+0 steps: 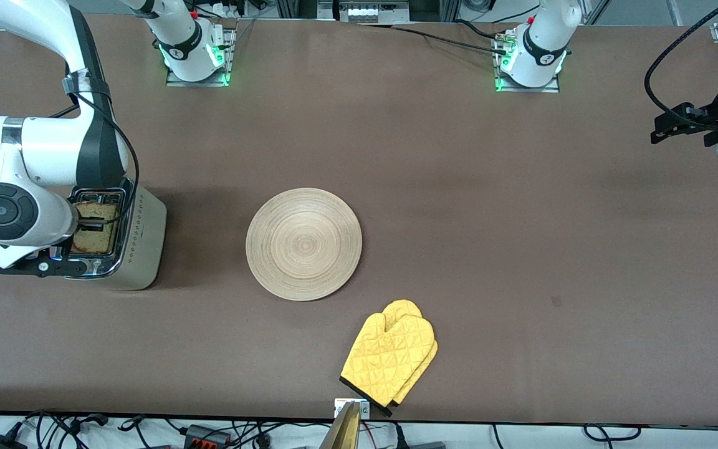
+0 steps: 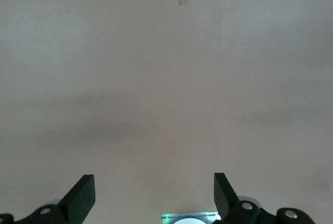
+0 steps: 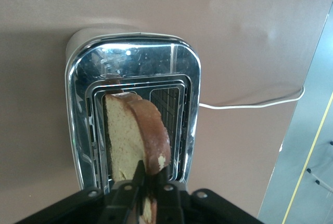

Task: Move plate and put bread in toaster
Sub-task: 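Lower the bread slice into the toaster slot with the right gripper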

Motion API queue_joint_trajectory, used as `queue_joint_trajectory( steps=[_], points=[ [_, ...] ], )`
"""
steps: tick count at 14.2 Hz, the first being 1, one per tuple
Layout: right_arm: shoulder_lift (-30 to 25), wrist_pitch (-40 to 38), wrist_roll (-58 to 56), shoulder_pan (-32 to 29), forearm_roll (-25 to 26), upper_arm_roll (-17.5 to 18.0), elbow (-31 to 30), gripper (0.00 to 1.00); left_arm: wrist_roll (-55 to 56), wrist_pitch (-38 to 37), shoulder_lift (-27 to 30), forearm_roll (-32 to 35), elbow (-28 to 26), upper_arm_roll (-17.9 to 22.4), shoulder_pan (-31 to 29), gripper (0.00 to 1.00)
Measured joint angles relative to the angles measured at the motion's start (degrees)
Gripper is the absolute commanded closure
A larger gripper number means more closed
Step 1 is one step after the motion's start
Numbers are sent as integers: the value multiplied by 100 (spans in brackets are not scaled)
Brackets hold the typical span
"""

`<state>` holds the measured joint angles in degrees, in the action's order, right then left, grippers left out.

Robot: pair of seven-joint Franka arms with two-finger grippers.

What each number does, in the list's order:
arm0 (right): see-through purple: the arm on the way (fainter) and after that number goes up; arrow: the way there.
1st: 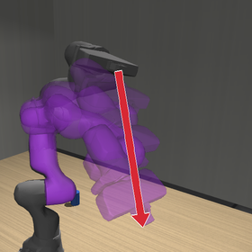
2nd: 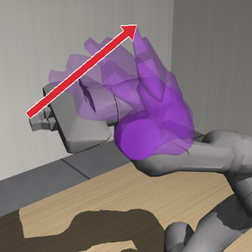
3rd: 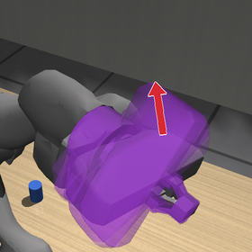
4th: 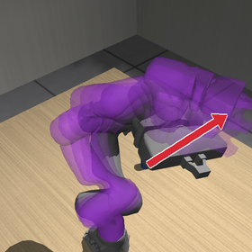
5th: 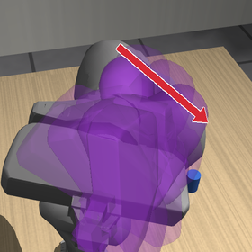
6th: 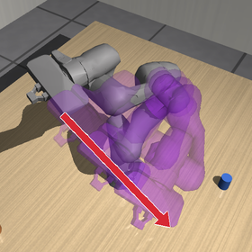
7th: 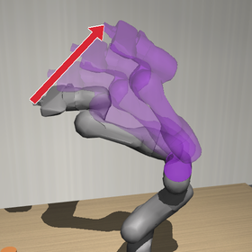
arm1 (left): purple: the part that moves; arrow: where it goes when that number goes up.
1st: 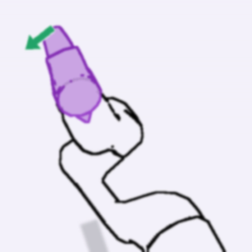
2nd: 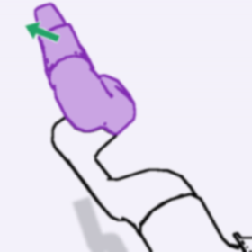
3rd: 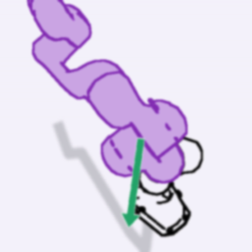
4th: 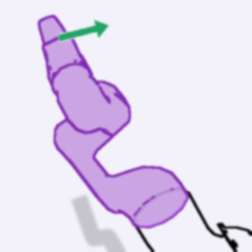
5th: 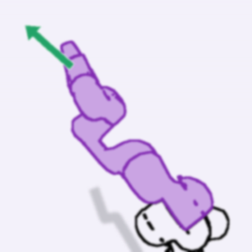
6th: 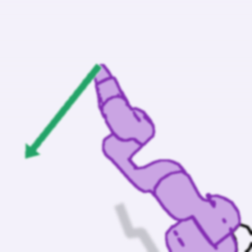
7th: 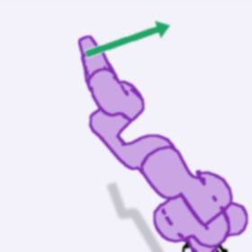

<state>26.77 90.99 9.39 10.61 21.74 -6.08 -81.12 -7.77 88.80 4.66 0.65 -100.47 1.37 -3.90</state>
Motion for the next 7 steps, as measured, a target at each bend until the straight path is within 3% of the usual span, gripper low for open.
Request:
queue_joint_trajectory(
  steps=[7],
  points=[
    [-111,-37,256,6,-10,1,24,0,5,-14,-11,0,0,0,0,0]
  ],
)
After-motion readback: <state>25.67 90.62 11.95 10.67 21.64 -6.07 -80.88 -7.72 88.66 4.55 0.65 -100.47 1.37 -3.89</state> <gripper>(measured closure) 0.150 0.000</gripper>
